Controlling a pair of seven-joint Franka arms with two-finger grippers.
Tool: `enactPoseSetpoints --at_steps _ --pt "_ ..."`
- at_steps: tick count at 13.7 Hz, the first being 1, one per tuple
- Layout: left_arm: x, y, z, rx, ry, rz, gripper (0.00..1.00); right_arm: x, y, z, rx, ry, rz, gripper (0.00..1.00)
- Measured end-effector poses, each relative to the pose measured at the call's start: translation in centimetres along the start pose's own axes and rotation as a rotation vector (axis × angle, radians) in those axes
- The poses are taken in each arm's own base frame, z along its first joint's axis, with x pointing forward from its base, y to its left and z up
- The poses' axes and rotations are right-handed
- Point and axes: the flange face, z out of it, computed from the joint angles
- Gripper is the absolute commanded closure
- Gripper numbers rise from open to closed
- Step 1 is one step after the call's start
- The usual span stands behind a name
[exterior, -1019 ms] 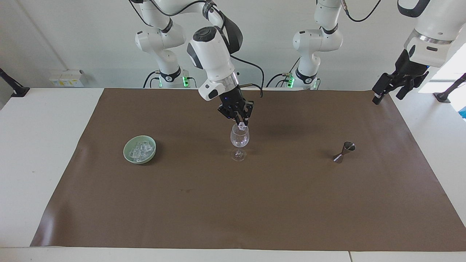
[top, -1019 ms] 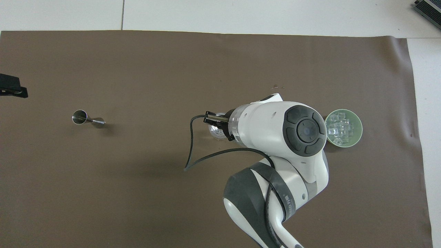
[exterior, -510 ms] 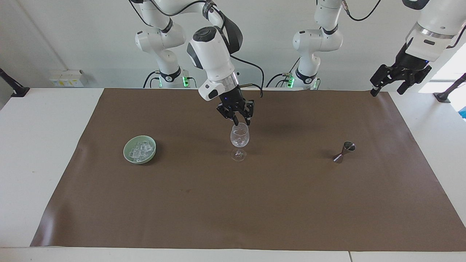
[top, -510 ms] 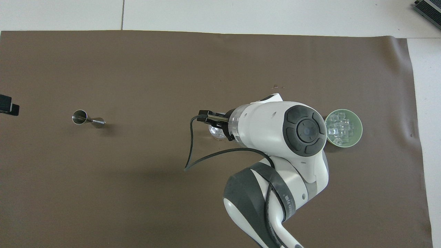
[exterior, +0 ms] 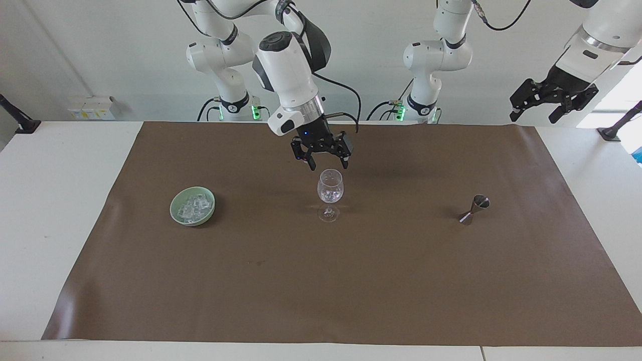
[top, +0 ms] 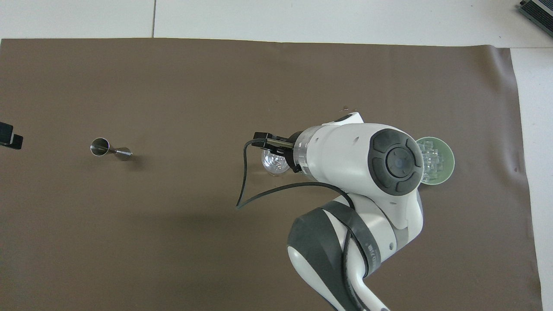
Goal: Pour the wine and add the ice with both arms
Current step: 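Carry the green cup back to its spot and open the right gripper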
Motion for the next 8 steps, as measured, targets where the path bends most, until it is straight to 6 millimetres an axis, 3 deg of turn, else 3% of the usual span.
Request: enactPoseSetpoints --at_steps 4,8 --pt "0.0 1.7 -0.2 0.002 0.006 0.032 0.0 2.4 4.6 -3.4 -0.071 -0.016 -0.044 0.0" --pt "-0.7 1.7 1.0 -0.002 -0.019 0.031 0.0 3.9 8.7 -6.7 -0.128 -0.047 -0.076 0.0"
